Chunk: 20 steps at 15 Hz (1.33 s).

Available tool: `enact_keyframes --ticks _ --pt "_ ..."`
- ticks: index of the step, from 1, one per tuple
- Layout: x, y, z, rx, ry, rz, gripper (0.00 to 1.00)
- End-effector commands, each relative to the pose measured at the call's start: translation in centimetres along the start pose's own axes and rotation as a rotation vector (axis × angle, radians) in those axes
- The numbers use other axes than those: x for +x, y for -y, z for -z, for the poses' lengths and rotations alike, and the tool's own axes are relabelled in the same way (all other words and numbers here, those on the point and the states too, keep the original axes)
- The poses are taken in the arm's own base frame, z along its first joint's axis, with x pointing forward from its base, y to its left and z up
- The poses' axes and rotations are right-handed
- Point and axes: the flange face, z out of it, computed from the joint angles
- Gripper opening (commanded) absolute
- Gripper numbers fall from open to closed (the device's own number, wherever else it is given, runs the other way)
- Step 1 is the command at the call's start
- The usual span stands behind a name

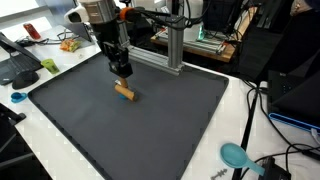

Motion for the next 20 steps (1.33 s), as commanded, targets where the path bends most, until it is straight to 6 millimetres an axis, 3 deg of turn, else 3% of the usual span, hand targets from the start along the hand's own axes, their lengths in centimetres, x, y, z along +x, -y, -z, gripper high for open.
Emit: enact_keyframes --ticks 1,20 --pt "-0.48 0.40 -3.56 0.021 0.064 -0.004 0.22" --pt "0.44 0.33 -3.17 0.018 -0.041 -0.012 0.22"
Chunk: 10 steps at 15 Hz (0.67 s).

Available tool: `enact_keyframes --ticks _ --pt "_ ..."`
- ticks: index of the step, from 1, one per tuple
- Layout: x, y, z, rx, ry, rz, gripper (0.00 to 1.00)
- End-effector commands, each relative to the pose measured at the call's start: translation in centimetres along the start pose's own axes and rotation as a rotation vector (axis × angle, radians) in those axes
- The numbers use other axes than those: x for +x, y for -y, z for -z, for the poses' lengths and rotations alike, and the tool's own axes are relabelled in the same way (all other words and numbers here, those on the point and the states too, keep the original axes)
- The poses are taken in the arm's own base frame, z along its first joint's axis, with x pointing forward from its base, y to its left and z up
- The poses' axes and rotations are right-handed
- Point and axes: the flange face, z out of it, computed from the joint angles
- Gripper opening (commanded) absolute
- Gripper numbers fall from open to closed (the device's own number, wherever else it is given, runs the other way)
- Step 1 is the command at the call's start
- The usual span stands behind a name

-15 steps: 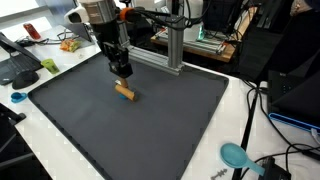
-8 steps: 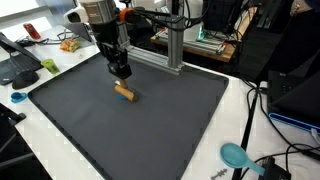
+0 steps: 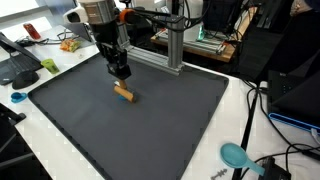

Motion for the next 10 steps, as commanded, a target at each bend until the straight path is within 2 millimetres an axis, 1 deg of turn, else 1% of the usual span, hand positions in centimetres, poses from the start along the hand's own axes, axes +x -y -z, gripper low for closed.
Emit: enact_keyframes --ticks 1,10 --pt "-0.03 0.27 -3.00 0.014 -0.004 -0.011 0.22" --pt "0.15 0.30 -2.87 0.031 -0.015 -0.004 0.22"
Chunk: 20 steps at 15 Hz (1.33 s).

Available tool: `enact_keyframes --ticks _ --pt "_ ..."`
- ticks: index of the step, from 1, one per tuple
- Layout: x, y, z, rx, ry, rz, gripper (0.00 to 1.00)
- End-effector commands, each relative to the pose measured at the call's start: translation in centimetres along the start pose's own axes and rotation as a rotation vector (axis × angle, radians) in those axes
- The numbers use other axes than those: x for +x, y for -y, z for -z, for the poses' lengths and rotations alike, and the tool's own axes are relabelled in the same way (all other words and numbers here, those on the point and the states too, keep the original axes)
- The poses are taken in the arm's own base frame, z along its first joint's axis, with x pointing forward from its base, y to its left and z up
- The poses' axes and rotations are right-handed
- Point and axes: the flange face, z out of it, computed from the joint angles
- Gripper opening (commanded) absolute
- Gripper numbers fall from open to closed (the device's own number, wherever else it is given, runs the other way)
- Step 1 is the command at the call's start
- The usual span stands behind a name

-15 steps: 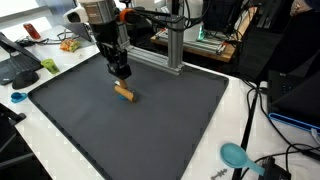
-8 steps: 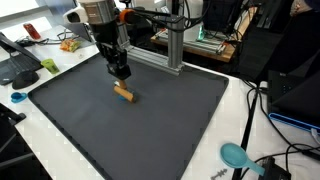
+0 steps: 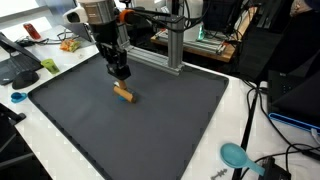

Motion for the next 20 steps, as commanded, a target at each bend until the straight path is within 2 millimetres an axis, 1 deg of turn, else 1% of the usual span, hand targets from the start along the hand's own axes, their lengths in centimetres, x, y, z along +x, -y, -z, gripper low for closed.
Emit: enact_keyframes --ticks 1,8,13,20 --pt "0.05 0.34 -2.82 0.032 -0.008 -0.003 0.22" --pt "0.07 0.74 -2.74 0.037 -0.040 0.040 0.22" --pt "-0.10 1.11 -2.84 0.049 -0.043 0.109 0.22" --pt "-0.50 1.21 -2.86 0.134 -0.022 0.230 0.22"
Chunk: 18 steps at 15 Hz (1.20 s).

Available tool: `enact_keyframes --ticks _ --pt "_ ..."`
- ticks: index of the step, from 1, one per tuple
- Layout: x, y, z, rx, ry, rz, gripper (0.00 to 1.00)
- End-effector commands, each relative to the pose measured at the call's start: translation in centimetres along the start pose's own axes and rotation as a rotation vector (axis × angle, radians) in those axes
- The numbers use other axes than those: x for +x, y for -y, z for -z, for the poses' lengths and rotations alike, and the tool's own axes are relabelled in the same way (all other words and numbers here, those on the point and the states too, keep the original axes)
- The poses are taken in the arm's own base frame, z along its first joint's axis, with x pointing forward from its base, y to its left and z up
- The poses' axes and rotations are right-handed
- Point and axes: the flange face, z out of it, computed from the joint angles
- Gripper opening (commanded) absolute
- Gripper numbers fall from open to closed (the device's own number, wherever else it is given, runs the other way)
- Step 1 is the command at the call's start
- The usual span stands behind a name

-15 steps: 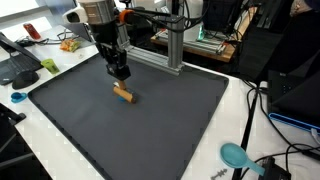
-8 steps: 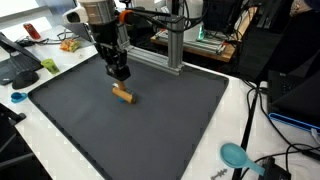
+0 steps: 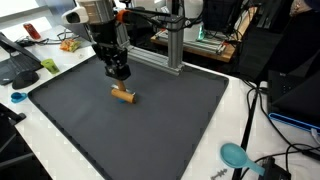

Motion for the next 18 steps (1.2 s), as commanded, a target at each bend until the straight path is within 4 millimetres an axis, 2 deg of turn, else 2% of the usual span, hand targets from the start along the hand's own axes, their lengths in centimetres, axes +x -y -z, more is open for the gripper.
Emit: enact_keyframes --ticks 1,9,14,18 --pt "-0.5 1.5 -2.8 0.099 0.002 0.062 0.22" --pt "-0.7 2.4 -2.9 0.086 -0.044 0.196 0.22" --pt "-0.8 3.3 -3.7 0.087 0.011 0.214 0.22" --pt "-0.9 3.1 -4.0 0.038 0.055 0.168 0.22"
